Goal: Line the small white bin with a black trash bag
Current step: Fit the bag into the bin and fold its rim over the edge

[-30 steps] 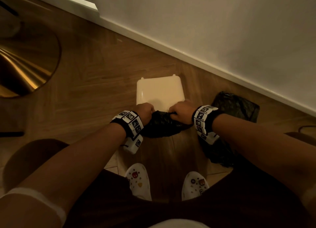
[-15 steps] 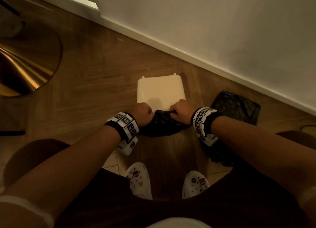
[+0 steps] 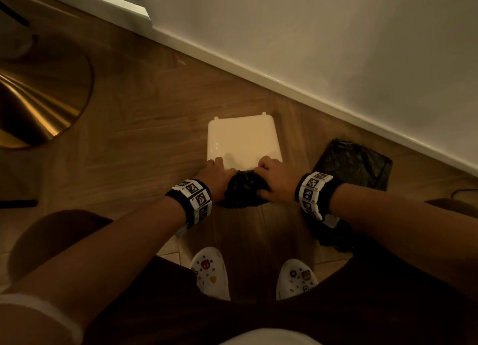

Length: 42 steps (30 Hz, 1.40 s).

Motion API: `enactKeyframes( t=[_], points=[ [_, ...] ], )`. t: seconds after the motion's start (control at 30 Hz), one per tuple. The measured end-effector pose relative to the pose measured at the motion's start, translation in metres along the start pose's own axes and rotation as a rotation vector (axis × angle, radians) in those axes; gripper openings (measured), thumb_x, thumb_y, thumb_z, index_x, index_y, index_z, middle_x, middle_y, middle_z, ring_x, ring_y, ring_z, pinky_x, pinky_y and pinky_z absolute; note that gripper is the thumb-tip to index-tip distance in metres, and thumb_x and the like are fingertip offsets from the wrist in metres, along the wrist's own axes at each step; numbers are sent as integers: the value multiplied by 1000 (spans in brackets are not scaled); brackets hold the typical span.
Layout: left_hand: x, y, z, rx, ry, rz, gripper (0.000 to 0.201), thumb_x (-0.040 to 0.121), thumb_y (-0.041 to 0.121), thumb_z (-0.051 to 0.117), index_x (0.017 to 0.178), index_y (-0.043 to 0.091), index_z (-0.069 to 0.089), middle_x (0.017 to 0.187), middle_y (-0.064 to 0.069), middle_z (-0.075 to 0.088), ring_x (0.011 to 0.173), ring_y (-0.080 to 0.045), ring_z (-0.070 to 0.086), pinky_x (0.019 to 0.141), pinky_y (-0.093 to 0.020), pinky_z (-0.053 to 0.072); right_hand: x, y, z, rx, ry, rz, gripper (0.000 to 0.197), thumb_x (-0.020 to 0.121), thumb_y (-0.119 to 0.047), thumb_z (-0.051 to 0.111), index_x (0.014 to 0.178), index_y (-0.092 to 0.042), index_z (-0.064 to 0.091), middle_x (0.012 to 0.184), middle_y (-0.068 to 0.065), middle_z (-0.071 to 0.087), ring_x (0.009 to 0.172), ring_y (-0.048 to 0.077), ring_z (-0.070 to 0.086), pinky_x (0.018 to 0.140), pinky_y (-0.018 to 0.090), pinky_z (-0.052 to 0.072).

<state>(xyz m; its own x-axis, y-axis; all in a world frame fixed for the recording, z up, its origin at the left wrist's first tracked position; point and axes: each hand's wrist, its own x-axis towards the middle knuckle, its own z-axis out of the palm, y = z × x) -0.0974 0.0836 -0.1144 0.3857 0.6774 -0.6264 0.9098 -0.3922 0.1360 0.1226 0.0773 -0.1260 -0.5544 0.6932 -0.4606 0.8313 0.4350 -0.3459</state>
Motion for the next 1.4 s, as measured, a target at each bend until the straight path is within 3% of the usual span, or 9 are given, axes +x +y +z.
enactKeyframes(
  t=[0.1,0.23,0.43,0.53,0.77,0.93,1.1,1.23,1.4],
  points=[
    [0,7,7,84,16,-34,65,83,26,70,137,14,37,133,-18,36,122,-37,40,94,-47,49,-10,-5,4,-275,-56,-36,88,77,-50,70,145,-7,34,141,14,37,119,31,48,96,46,48],
    [2,8,8,79,33,-47,61,86,20,66,138,11,35,134,-20,36,121,-39,40,95,-46,46,-5,-10,1,-297,2,-32,59,92,-20,57,144,-6,33,138,16,40,116,34,49,91,45,49],
    [2,-3,-17,-111,167,-48,57,82,17,69,132,12,43,126,-18,41,103,-37,54,86,-45,52,-4,5,-22,-242,152,-38,52,90,-9,56,140,0,45,128,23,54,102,42,57,76,50,54],
    [2,-13,-51,-350,289,-44,56,81,7,65,134,11,45,128,-18,41,104,-36,53,87,-41,50,-4,13,-57,-85,252,4,52,90,-10,52,142,-4,47,128,20,59,104,41,57,85,45,50],
    [3,-37,-111,-768,574,-4,49,84,3,64,128,14,44,123,1,51,111,-16,54,91,-29,45,-5,31,-127,124,325,79,35,79,-6,46,100,-18,70,99,9,74,90,32,66,76,38,53],
    [2,-51,-123,-952,534,-138,65,85,22,73,140,17,38,143,-3,43,128,-19,43,108,-39,40,-12,44,-140,219,318,205,36,87,-1,47,108,-14,73,104,10,73,98,29,65,81,27,47],
    [-7,-43,-98,-1008,60,-201,50,86,30,69,131,19,53,126,-5,64,109,-27,62,97,-49,51,-15,52,-132,281,322,231,31,88,0,49,104,-12,72,107,11,72,102,30,64,81,25,42],
    [-3,-27,-89,-979,116,-183,38,89,17,61,126,18,56,116,-7,67,102,-29,65,93,-50,53,-25,58,-119,382,265,257,31,90,2,46,102,-14,69,108,8,70,104,27,63,82,26,42],
    [-2,-18,-100,-919,232,-154,32,96,5,47,126,11,56,112,-8,62,103,-27,60,84,-37,48,-38,66,-120,496,296,342,43,95,-14,54,138,-23,55,138,1,58,127,20,53,104,27,38]
  ],
)
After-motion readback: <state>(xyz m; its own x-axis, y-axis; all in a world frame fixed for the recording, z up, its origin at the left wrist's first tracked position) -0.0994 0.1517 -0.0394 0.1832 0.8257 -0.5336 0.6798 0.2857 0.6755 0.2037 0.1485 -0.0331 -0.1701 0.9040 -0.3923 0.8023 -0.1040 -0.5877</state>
